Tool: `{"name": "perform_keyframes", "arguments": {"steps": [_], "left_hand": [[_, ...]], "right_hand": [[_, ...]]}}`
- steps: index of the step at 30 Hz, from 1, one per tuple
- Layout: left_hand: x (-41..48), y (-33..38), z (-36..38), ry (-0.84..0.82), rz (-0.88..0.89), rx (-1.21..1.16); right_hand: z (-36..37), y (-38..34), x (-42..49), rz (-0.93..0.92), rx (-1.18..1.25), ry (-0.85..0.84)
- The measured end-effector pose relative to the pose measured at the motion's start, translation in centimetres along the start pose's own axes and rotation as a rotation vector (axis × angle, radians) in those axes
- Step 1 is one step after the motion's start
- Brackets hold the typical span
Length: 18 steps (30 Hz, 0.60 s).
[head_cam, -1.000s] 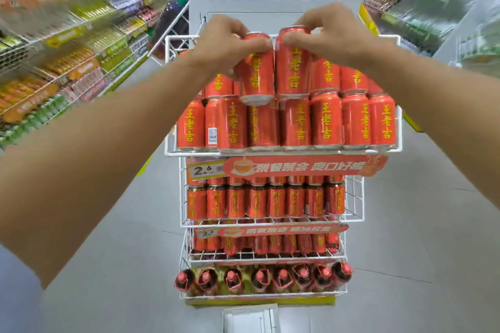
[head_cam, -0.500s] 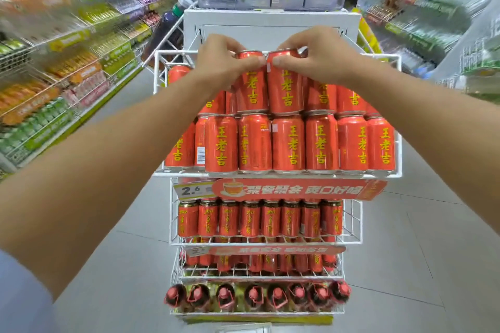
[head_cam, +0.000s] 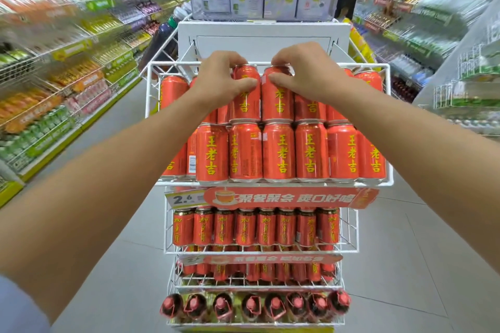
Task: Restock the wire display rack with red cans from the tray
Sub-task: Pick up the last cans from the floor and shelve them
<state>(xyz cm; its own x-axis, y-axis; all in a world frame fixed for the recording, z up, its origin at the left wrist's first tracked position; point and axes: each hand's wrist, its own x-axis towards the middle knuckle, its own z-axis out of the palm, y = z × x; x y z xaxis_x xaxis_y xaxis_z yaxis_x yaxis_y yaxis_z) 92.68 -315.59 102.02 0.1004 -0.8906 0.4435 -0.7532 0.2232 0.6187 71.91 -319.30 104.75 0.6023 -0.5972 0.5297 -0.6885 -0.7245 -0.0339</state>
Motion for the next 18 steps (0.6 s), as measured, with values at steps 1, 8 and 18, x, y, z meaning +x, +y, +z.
{"name": "perform_keyframes", "arguments": {"steps": [1,8,18], "left_hand": [[0.0,0.0,0.1,0.005,0.015,0.016],[-0.6,0.3,0.3,0.03,0.108,0.092],[-1.6,2.5,-1.4,-0.139,0.06,0.356]], "right_hand": [[-0.1,0.1,0.0,-0.006,-0.008,-0.015],[0.0,0.4,-0.2,0.019,-0.005,-0.034],[-0.5,-1.1,-1.0,0.067,-0.151,-0.047]]}}
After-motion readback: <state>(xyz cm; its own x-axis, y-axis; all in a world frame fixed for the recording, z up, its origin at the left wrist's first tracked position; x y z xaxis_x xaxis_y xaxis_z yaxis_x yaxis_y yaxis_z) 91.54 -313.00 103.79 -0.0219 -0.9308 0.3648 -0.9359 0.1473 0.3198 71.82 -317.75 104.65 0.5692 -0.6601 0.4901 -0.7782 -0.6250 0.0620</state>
